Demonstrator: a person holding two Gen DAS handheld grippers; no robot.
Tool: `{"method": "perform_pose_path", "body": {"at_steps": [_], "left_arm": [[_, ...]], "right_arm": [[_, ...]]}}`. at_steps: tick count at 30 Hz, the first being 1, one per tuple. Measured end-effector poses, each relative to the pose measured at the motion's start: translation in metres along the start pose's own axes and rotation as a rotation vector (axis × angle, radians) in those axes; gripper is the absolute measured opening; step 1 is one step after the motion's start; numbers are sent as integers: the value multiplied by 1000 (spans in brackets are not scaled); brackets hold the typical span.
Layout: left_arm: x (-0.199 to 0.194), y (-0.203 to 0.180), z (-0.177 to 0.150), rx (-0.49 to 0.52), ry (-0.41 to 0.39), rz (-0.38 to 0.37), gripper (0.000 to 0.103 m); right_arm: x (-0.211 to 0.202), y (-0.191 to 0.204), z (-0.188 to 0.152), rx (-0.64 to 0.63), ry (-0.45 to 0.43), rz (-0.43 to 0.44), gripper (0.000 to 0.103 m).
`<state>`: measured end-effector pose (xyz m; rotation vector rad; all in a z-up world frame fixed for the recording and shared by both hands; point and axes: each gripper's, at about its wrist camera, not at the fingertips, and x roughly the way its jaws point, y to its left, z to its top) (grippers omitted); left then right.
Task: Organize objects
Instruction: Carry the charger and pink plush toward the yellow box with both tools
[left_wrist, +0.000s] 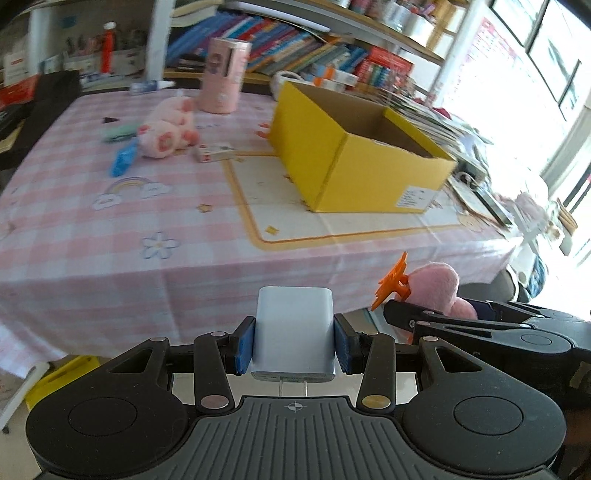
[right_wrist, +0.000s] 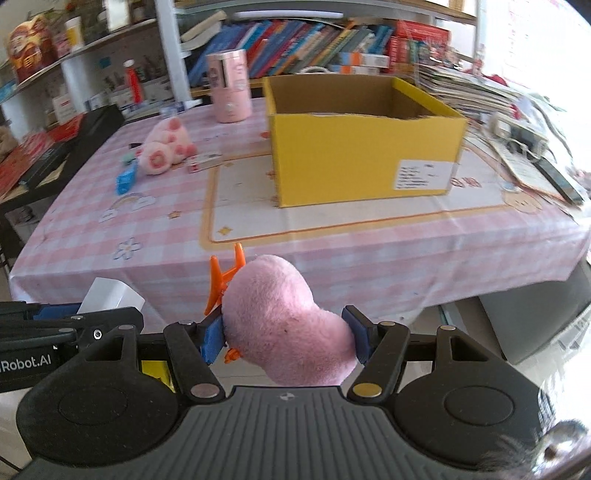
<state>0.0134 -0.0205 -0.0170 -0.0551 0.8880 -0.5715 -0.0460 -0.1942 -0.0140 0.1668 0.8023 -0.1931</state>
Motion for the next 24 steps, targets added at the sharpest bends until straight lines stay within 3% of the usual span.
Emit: {"method": "perform_pose_path", "body": {"at_steps": [24], "left_arm": [[51, -52, 40, 103, 18, -103, 42]], "right_arm": [[14, -65, 25, 95, -3, -96, 63]]}}
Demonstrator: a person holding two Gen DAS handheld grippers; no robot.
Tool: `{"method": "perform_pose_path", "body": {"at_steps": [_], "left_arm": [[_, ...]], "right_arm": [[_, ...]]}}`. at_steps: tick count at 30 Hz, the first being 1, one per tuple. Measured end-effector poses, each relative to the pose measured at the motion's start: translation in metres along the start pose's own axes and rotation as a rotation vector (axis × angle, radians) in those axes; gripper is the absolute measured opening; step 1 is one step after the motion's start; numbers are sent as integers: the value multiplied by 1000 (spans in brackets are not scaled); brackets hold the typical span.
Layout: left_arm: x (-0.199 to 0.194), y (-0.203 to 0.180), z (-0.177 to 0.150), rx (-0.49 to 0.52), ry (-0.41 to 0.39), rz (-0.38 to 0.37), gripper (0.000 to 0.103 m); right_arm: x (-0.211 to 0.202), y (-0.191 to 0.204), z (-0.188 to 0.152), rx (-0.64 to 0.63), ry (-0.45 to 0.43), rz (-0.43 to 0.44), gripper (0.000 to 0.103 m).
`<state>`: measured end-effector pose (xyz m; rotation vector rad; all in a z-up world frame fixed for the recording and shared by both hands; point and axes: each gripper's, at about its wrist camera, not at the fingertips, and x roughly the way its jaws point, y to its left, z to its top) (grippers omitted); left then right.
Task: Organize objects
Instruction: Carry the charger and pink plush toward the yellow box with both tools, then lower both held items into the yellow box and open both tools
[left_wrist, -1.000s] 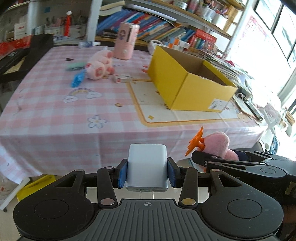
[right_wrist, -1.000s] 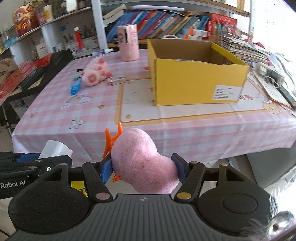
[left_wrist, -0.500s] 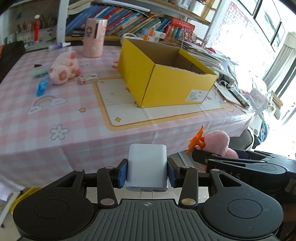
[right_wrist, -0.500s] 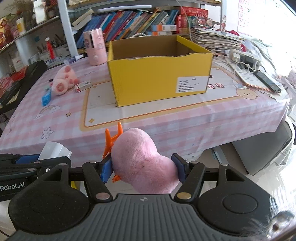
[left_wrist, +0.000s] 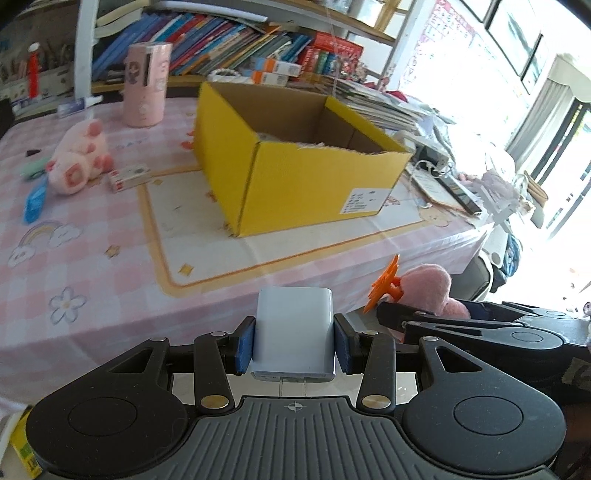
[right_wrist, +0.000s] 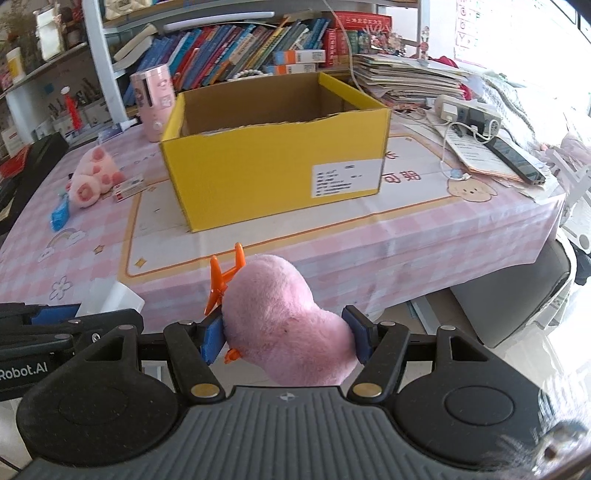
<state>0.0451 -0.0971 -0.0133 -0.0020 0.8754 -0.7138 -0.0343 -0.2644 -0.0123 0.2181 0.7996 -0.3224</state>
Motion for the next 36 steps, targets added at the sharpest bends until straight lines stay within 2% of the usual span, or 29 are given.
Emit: {"method": "perform_pose_path", "body": {"at_steps": [7, 11, 17, 22, 27, 36], "left_arm": [[15, -16, 17, 53, -18, -30, 42], [17, -21, 33, 67, -84, -39, 42], [16, -28, 74, 81, -211, -36, 42], [28, -35, 110, 103, -281, 0, 42], [56, -34, 131, 88, -277, 63, 42], [109, -30, 145, 107, -187, 180, 41]], "right_arm": [[10, -21, 15, 26, -2, -20, 63], [13, -27, 31, 19, -36, -19, 63], [10, -41, 79, 1, -141, -12, 63], [11, -56, 126, -23, -249, -7, 63], [30, -59, 164, -88, -293, 20, 63], [87, -46, 202, -216, -247, 113, 63]]}}
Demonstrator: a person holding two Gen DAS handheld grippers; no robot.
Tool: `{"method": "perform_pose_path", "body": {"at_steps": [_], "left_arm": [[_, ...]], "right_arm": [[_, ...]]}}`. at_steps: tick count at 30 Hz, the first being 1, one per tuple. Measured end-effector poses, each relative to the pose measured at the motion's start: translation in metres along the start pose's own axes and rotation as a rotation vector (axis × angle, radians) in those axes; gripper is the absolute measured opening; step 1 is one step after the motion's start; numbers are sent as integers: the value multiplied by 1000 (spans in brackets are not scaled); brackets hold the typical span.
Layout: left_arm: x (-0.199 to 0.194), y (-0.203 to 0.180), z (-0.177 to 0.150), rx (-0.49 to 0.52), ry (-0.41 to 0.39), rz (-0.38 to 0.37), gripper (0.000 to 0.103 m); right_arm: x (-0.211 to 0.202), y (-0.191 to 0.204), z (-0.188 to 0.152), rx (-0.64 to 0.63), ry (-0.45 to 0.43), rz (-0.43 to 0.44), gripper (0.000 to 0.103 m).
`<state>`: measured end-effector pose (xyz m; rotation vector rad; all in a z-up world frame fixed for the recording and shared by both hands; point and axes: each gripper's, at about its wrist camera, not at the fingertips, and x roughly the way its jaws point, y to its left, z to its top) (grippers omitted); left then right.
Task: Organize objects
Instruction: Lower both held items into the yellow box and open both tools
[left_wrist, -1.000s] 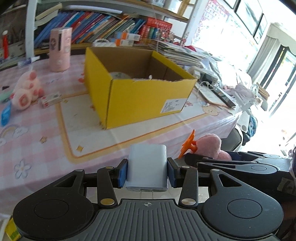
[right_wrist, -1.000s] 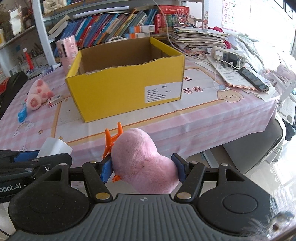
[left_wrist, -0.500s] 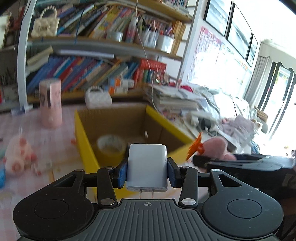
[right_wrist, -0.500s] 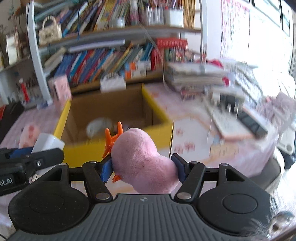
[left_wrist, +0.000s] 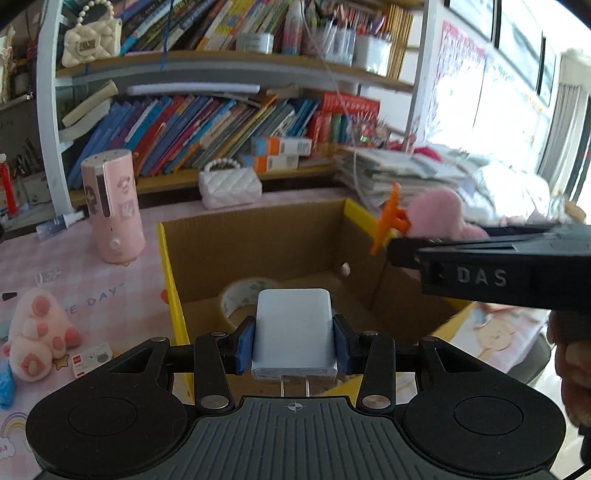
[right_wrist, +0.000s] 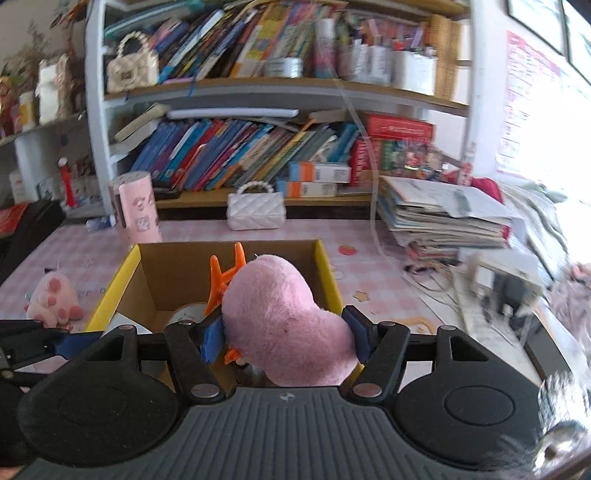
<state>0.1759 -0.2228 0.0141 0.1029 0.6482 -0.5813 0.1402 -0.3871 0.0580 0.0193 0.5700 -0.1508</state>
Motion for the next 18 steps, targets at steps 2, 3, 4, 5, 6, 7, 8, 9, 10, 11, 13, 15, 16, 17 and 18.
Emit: {"method": "perform_pose_path", "body": {"at_steps": [2, 3, 4, 5, 6, 7, 8, 9, 10, 11, 13, 15, 16, 17, 18], "left_arm": [[8, -2, 1, 11, 14, 14, 41], [12, -2, 1, 19, 21, 22, 41], [16, -3, 1, 28, 30, 30, 41], [20, -4, 1, 33, 39, 37, 41], [23, -4, 1, 36, 50, 43, 41], [27, -5, 1, 38, 61, 50, 41], [30, -5, 1, 39, 70, 55, 41], [33, -6, 1, 44, 77, 61, 41], [35, -9, 1, 61, 76, 74, 41], [36, -10, 1, 73, 80, 78, 41], [39, -12, 2, 84, 86, 83, 41], [42, -16, 1, 106, 94, 94, 41], [42, -16, 1, 108, 92, 93, 41], [43, -16, 1, 103, 96, 90, 41], [43, -17, 1, 104, 100, 90, 41]], "right_arm": [[14, 3, 2, -30, 17, 28, 63], [21, 5, 4, -52, 26, 45, 63], [28, 7, 5, -71, 33, 56, 63], [34, 9, 6, -89, 38, 65, 63], [41, 11, 7, -106, 47, 77, 63], [47, 13, 8, -117, 57, 89, 63], [52, 14, 8, -126, 67, 100, 63], [58, 15, 9, -136, 80, 111, 63], [63, 16, 9, -145, 89, 118, 63], [68, 18, 9, -156, 99, 127, 63], [76, 20, 8, -174, 118, 142, 63], [83, 23, 7, -192, 138, 160, 63], [86, 23, 6, -200, 149, 165, 63], [90, 24, 5, -208, 159, 170, 63], [93, 25, 4, -214, 171, 178, 63]]}}
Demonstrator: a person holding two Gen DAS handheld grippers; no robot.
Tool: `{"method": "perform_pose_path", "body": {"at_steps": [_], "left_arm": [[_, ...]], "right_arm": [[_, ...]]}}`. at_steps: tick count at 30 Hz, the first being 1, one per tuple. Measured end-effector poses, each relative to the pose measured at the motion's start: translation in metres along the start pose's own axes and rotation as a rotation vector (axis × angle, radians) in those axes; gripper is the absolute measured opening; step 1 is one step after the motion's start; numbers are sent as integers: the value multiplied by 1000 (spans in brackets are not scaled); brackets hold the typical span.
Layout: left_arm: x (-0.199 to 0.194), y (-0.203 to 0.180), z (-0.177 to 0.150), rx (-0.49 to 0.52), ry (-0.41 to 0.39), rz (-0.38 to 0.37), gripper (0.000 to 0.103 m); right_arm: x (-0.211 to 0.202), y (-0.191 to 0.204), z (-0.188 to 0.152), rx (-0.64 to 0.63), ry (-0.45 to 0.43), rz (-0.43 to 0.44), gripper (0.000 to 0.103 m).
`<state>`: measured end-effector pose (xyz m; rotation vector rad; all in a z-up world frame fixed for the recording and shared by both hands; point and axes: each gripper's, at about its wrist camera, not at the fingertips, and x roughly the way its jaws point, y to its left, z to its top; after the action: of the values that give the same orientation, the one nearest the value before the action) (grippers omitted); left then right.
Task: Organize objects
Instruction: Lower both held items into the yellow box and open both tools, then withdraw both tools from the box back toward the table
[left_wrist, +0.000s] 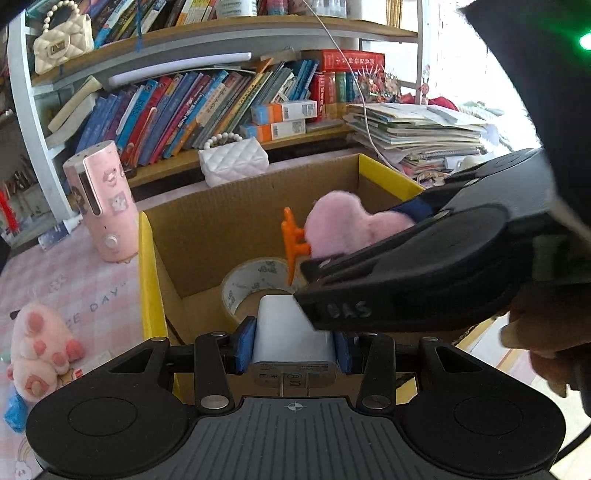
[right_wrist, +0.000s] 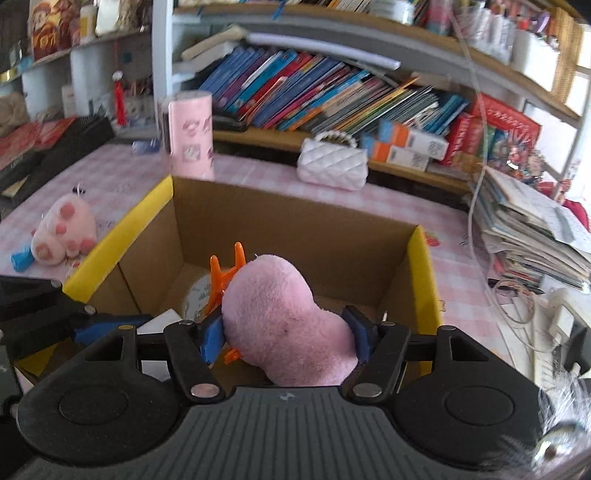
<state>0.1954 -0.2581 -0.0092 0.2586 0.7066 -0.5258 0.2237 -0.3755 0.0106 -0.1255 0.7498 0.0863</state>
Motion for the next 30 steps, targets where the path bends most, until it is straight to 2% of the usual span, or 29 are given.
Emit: {"method": "perform_pose_path", "body": {"at_steps": [7, 12, 14, 15, 16, 17, 20, 24, 30], "left_arm": [[-2, -3, -2, 6, -5, 5, 42], [-4, -4, -2, -2, -14, 18, 42], [-7, -3, -2, -9, -18, 17, 44], [-9, -2, -2, -13, -24, 17, 49], [-11, -2, -2, -18, -33, 20, 57], [-15, -1, -2, -21, -46, 17, 60], [-26, -3, -2, -24, -87, 17, 62], [-43, -3, -3, -32, -128, 28, 74], [-74, -5, -9, -41, -187, 11, 77]], "right_arm": [[18, -3, -4, 20, 93, 67, 63], [22, -5, -5, 55, 111, 88, 64], [22, -5, -5, 59, 112, 88, 64], [21, -5, -5, 61, 110, 85, 64], [20, -5, -4, 66, 105, 82, 65], [18, -6, -4, 74, 94, 83, 65], [6, -8, -5, 107, 51, 92, 68], [-17, -11, -7, 149, -18, 70, 71], [-51, -8, -16, 172, -94, 4, 76]]}}
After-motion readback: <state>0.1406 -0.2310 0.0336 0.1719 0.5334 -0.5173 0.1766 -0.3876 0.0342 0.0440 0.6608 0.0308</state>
